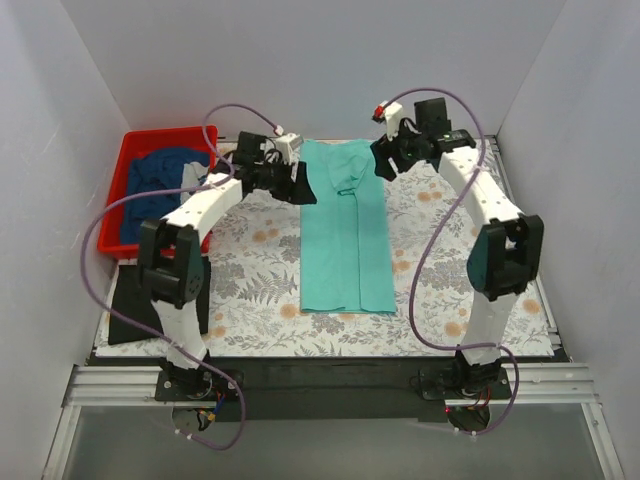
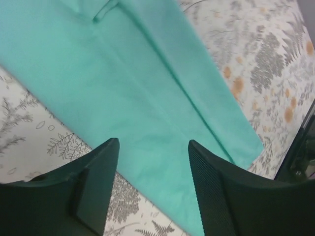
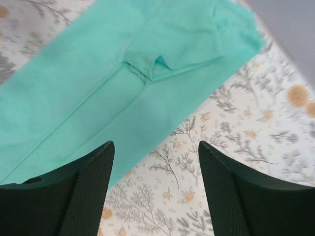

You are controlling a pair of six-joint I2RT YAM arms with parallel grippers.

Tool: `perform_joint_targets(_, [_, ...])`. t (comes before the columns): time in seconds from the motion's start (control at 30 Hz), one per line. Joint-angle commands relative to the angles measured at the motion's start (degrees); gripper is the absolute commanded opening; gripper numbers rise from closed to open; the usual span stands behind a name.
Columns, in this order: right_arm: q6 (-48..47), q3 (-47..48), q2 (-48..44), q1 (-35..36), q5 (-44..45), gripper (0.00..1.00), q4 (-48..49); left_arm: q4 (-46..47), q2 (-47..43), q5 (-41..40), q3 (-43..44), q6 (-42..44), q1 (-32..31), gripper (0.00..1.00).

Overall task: Fold and stack the t-shirts
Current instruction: Fold the tshirt

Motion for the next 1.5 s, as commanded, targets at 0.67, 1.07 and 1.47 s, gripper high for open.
perform_joint_targets(0.67, [-25.9,-63.4,-56.4,14.9,-7.6,0.54,-1.9,3.8,-58.6,-4.1,-57.4,40.9,-17.7,0.72])
perform_joint_targets(1.07, [-33.1,-73.0,-51.7,21.5,-1.7,0.45,5.5,12.4,-48.2,-11.8,-60.2,48.4,-25.7,0.58])
perform_joint_targets(1.47, [-34.9,-77.1,-45.0,22.9,0.3,0.41,12.0,16.9,-37.5,-13.1,-59.6,50.7,-25.8,0.48])
